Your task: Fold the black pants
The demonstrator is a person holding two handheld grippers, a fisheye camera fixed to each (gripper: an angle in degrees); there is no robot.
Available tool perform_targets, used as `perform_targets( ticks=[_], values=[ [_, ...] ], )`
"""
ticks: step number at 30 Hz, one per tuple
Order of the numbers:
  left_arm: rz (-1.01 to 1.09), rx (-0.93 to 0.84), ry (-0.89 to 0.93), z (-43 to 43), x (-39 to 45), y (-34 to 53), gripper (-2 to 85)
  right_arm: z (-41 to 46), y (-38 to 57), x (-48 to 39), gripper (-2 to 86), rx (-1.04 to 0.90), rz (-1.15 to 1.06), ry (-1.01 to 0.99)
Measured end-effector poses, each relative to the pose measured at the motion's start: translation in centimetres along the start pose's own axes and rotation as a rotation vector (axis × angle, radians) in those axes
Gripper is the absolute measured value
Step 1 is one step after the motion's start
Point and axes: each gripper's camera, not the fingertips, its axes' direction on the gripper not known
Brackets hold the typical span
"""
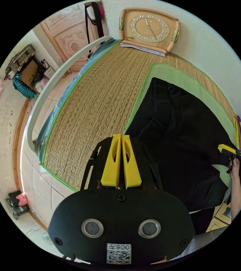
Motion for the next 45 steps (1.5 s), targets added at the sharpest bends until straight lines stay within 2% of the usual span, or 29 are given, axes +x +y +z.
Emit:
perform_targets(
  ticks=[5, 7, 9, 12, 14, 17, 20, 21, 24, 28, 31, 35, 38, 40, 44, 45],
  values=[
    [0.062, 0.041, 0.107, -0.8, 1.2, 2.6, 1.2, -1.3, 1.6, -0.4, 7.9, 0.054, 0.004, -0.040],
    [0.086, -0.005, 0.125, 0.0, 2.1, 3.9, 0.9, -2.1, 3.2, -0.5, 7.3, 0.099, 0.015, -0.037],
    [0.060, -0.060, 0.129, 1.2, 2.3, 4.5, 0.6, -1.3, 4.7, -0.1, 6.3, 0.053, 0.040, -0.003],
    [-0.015, -0.006, 0.249, 0.4, 2.5, 4.7, 0.3, -0.9, 6.5, 0.8, 5.5, 0.039, 0.087, -0.021],
    [0.039, 0.050, 0.301, -0.8, 4.4, 4.8, 0.2, -2.1, 7.9, 0.5, 5.2, 0.080, 0.091, 0.006],
    [0.199, 0.084, 0.360, -2.1, 9.5, 4.4, 0.2, -3.1, 10.7, -0.1, 4.8, 0.125, 0.099, 0.111],
    [0.317, 0.077, 0.394, -1.8, 15.5, 3.0, 0.2, -0.9, 12.3, -0.6, 4.6, 0.060, 0.056, 0.198],
    [0.348, 0.071, 0.427, -1.7, 17.8, 2.2, 0.2, -0.8, 13.5, -1.3, 4.1, 0.119, 0.019, 0.231],
    [0.456, 0.075, 0.546, -2.1, 24.3, 0.2, 0.4, -0.5, 14.9, -1.7, 2.6, 0.116, 0.023, 0.268],
    [0.666, 0.054, 0.515, -3.0, 35.1, -1.7, 1.0, -1.5, 16.8, -0.5, 1.2, 0.072, 0.045, 0.217],
    [0.772, 0.038, 0.453, -3.3, 41.5, -2.5, 2.3, -5.1, 21.6, 3.3, 1.4, 0.194, 0.193, 0.234],
    [0.809, 0.008, 0.492, -3.5, 47.4, -4.3, 5.2, -9.6, 30.9, 12.2, 5.2, 0.282, 0.494, 0.287],
    [0.821, -0.020, 0.535, -3.9, 52.4, -6.2, 6.8, -11.5, 37.2, 17.5, 7.3, 0.328, 0.642, 0.232],
    [0.851, -0.027, 0.518, -4.4, 56.9, -7.4, 7.1, -11.6, 39.5, 19.1, 7.0, 0.328, 0.656, 0.220],
    [0.886, -0.091, 0.449, -4.1, 63.2, -7.7, 6.9, -8.0, 41.6, 20.8, 3.6, 0.183, 0.595, 0.221],
    [0.874, -0.046, 0.432, -4.8, 64.4, -7.4, 6.6, -7.6, 42.7, 20.7, 2.2, 0.209, 0.586, 0.243]
  ],
)
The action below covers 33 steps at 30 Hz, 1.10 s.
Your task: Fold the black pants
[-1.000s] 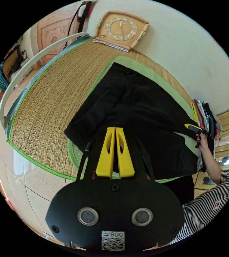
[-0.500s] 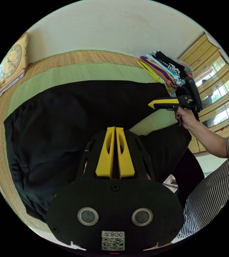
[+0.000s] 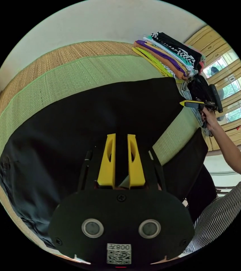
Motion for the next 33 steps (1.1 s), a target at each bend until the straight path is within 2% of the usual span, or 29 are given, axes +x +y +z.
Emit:
perform_targets(
  ticks=[4, 11, 15, 19, 22, 25, 28, 30, 33],
  values=[
    [0.032, -0.018, 0.000, -0.1, 3.7, -1.7, 4.9, 0.2, 4.0, 1.9, 0.2, 0.036, -0.041, 0.012],
    [0.040, -0.029, 0.044, -1.1, 8.9, -7.9, 6.0, 0.8, 10.0, 8.7, 0.4, 0.116, 0.030, -0.148],
    [0.132, 0.049, 0.102, -1.8, 14.4, -15.5, 7.8, -0.7, 12.6, 11.7, 4.0, 0.217, 0.086, -0.019],
    [0.255, 0.040, 0.128, 0.5, 21.4, -25.2, 8.9, 0.9, 13.6, 14.5, 5.6, 0.164, 0.100, 0.037],
    [0.319, 0.006, 0.170, 2.8, 26.6, -32.0, 9.3, 2.5, 14.2, 16.8, 4.9, 0.137, 0.110, 0.000],
    [0.362, -0.039, 0.130, 4.9, 31.3, -37.4, 9.0, 3.6, 14.8, 18.8, 3.9, 0.134, 0.117, -0.022],
    [0.400, -0.091, 0.052, 6.5, 35.2, -40.5, 5.9, 4.6, 15.5, 20.5, 3.3, 0.138, 0.114, -0.018],
    [0.445, -0.113, 0.069, 6.5, 37.2, -41.5, 3.6, 5.4, 16.1, 21.9, 2.6, 0.145, 0.098, -0.011],
    [0.454, -0.038, 0.074, 4.3, 39.8, -42.4, 2.4, 5.6, 16.6, 23.8, 1.7, 0.151, 0.080, -0.024]
  ],
)
